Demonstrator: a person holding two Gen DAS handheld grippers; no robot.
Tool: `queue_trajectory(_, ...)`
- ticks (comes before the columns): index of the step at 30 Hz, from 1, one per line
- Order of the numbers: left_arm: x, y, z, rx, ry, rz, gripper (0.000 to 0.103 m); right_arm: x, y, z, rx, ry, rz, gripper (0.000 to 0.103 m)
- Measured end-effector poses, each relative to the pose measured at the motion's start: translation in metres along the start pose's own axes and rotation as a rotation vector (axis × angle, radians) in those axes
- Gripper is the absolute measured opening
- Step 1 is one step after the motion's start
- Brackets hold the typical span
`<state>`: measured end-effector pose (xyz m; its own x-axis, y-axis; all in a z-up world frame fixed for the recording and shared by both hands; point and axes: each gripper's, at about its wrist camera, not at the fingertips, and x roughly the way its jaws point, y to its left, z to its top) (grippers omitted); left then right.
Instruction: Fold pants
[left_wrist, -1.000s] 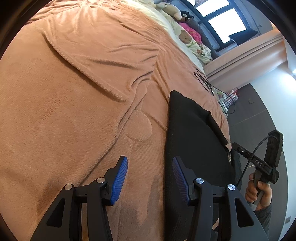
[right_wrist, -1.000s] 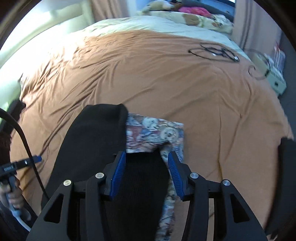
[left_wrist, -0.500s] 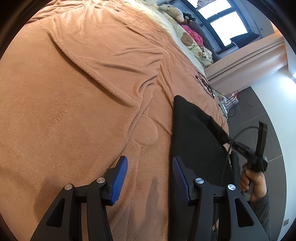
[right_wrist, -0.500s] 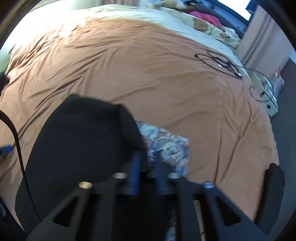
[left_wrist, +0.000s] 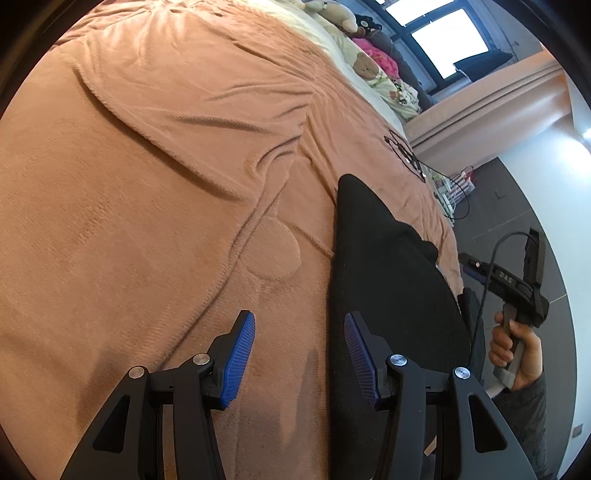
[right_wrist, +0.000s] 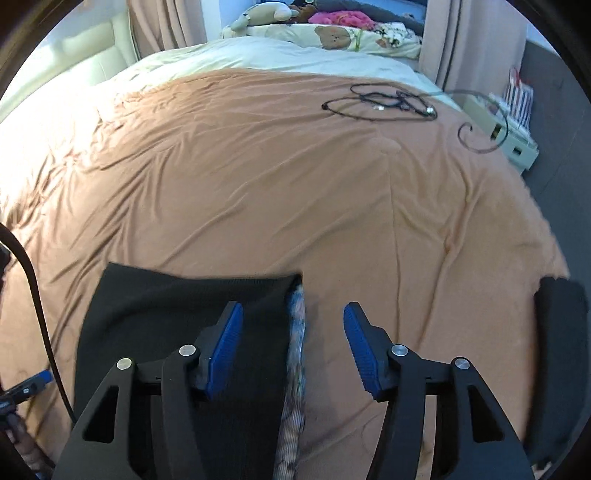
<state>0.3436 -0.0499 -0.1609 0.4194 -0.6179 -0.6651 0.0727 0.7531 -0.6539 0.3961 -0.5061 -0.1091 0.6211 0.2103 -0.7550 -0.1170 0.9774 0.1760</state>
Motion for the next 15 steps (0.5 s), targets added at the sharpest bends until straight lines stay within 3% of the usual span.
queue_trajectory(4,0.002,-0.007,-0.005,0.021,0.007,0.003,0.053,-0.012,-0.013,-0.019,0.051,0.036,0.113,0.054)
queue_trajectory(6,0.004,-0.010,-0.008,0.026,0.016,-0.004,0.053,-0.018,-0.021,-0.024,0.075,0.056,0.169,0.046)
queue_trajectory(10,0.004,-0.022,-0.015,0.054,0.021,0.008,0.053,-0.022,-0.035,-0.029,0.122,0.082,0.255,0.044)
queue_trajectory(15,0.003,-0.035,-0.018,0.056,0.042,-0.003,0.053,-0.017,-0.043,-0.036,0.148,0.125,0.280,0.044)
